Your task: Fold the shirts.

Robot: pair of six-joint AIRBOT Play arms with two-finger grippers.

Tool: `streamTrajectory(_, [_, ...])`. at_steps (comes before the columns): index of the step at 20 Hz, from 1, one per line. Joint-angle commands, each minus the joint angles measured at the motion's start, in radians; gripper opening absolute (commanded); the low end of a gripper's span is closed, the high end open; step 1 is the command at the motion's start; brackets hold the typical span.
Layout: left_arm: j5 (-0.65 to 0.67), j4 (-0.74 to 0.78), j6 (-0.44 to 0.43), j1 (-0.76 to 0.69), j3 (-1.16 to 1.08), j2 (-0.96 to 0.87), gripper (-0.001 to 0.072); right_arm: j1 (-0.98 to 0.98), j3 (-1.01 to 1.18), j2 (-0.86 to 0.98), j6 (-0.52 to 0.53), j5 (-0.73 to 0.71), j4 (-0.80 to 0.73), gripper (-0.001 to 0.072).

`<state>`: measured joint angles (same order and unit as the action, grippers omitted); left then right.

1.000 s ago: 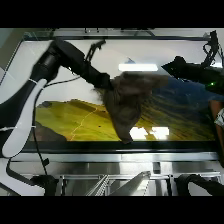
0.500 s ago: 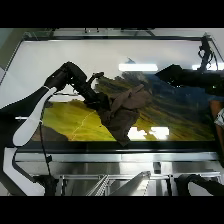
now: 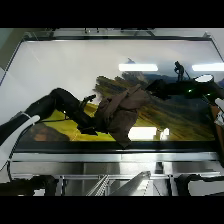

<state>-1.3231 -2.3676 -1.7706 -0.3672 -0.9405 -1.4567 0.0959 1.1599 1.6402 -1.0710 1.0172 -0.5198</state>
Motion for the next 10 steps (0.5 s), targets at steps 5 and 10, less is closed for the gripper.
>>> streamTrajectory(5, [0.322, -0.009, 0.044, -0.179, 0.005, -0.111, 0.0694, -0.022, 0.072, 0.176, 0.01, 0.002, 0.001, 0.0565])
streamTrajectory(10, [0.314, -0.018, 0.045, -0.179, -0.169, -0.26, 0.0693, -0.058, 0.073, 0.176, 0.01, 0.014, 0.009, 0.0529])
